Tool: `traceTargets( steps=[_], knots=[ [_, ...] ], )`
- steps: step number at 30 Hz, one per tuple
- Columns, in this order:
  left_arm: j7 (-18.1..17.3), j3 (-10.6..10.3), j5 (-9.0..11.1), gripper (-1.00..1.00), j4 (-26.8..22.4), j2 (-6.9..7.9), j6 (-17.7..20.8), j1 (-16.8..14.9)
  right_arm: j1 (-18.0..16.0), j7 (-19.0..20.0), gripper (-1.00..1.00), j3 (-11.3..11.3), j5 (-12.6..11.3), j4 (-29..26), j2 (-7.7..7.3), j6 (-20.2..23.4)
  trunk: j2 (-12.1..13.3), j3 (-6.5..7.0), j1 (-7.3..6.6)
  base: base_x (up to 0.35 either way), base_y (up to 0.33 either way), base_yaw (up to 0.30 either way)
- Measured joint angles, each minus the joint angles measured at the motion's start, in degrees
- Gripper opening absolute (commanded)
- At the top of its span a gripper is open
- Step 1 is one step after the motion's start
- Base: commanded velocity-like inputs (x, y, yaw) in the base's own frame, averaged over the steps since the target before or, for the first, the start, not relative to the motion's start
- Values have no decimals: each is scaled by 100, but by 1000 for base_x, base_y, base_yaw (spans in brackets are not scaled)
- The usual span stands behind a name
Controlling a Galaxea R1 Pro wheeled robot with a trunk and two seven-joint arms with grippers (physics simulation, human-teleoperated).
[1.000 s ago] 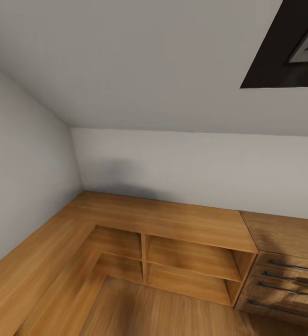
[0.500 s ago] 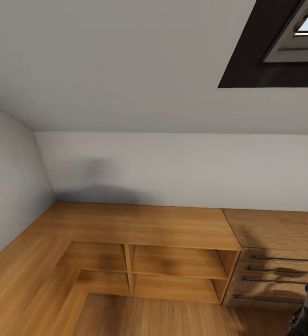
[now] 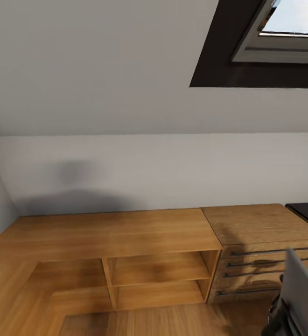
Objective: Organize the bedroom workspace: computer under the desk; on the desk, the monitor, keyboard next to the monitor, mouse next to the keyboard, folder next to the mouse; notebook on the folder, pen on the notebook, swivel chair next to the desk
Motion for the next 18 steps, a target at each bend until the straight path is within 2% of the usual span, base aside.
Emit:
traceTargets(
  steps=[8, 18],
  knots=[
    [0, -4, 0, 100, 0, 0, -1, 0, 0, 0, 100, 0, 0, 2, 0, 5, 0, 0, 0, 309, 0, -300],
    [0, 3, 5, 100, 0, 0, 7, 0, 0, 0, 100, 0, 0, 6, 0, 3, 1, 0, 3, 60, 0, -300]
  ],
)
